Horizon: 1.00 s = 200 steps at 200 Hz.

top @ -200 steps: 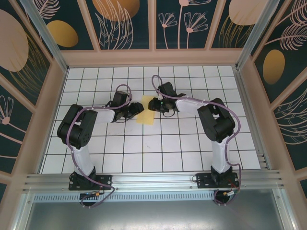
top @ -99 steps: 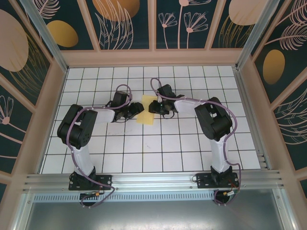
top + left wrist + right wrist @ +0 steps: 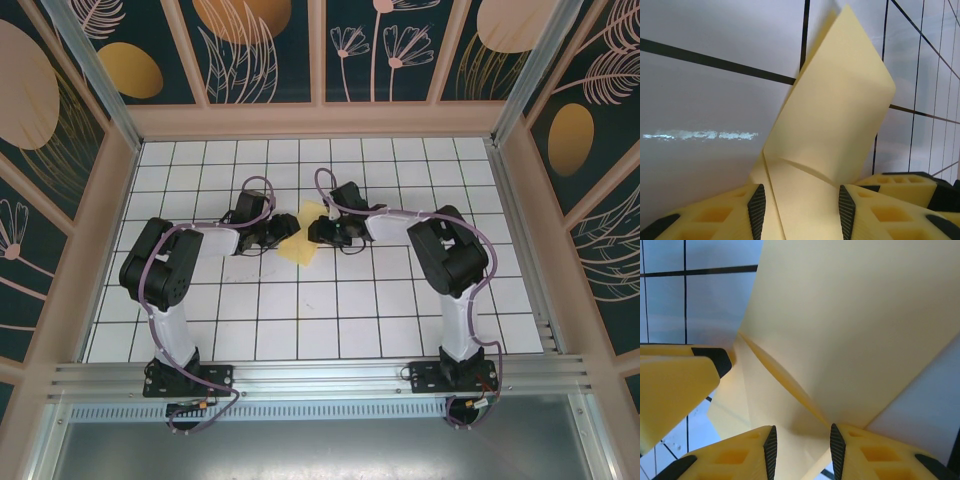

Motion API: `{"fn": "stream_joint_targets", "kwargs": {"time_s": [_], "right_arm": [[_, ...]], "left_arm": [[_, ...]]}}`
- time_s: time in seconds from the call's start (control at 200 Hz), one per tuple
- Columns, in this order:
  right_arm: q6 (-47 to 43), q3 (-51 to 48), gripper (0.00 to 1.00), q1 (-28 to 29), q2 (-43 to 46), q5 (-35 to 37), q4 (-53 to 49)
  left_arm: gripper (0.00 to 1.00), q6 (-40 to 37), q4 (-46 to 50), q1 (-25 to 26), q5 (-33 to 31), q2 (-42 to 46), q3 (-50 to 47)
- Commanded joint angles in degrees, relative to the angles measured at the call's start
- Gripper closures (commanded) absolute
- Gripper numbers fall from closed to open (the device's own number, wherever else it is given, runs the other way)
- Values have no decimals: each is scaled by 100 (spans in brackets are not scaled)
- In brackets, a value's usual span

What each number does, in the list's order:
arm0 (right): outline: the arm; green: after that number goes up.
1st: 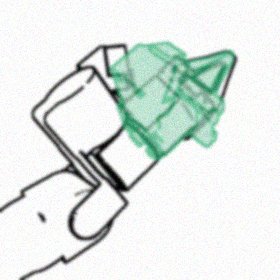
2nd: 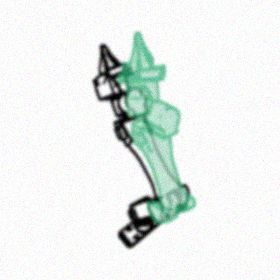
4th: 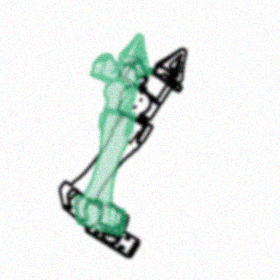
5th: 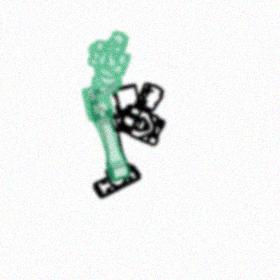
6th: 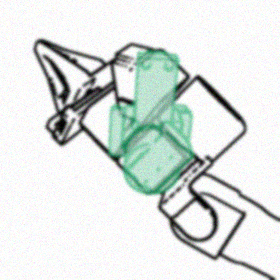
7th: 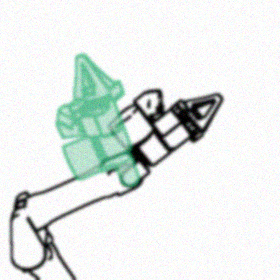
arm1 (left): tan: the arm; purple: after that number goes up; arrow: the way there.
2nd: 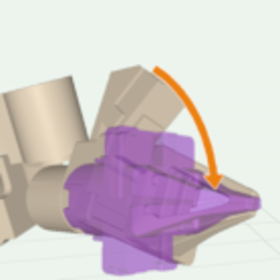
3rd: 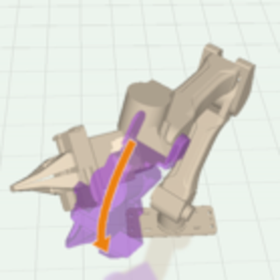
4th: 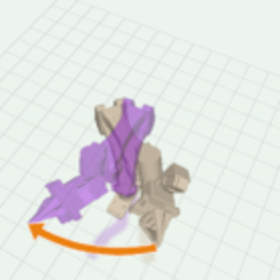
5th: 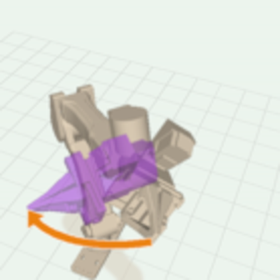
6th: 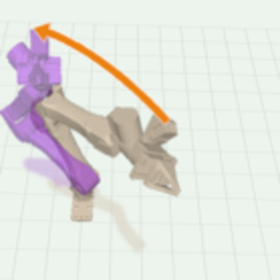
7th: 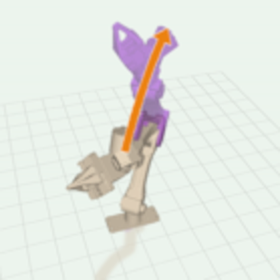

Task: Fold a paper plane with a square sheet of paper (pick it up from the middle)
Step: Fold the triangle a second time at the center of the table.

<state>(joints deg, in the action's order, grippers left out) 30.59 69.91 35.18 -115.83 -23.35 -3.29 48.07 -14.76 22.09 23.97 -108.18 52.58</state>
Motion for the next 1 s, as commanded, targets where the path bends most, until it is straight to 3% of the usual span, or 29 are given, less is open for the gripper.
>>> {"fn": "stream_joint_targets", "kwargs": {"time_s": [0.0, 0.415, 0.615, 0.871, 0.996], "right_arm": [[287, -196, 63, 109, 323, -240, 145], [286, 88, 65, 172, 300, 508, -202], [246, 220, 65, 222, 129, 445, -289], [238, 295, 56, 243, 303, 1272, -659], [211, 313, 54, 252, 220, 1069, -646]], "left_arm": [[54, -88, 106, 24, -68, -133, -17], [54, -132, 191, 30, -41, 50, -26], [54, -172, 185, 26, 162, 175, -71], [54, -268, 321, 24, 38, 274, -106], [53, -255, 292, 24, 37, 280, -103]]}}
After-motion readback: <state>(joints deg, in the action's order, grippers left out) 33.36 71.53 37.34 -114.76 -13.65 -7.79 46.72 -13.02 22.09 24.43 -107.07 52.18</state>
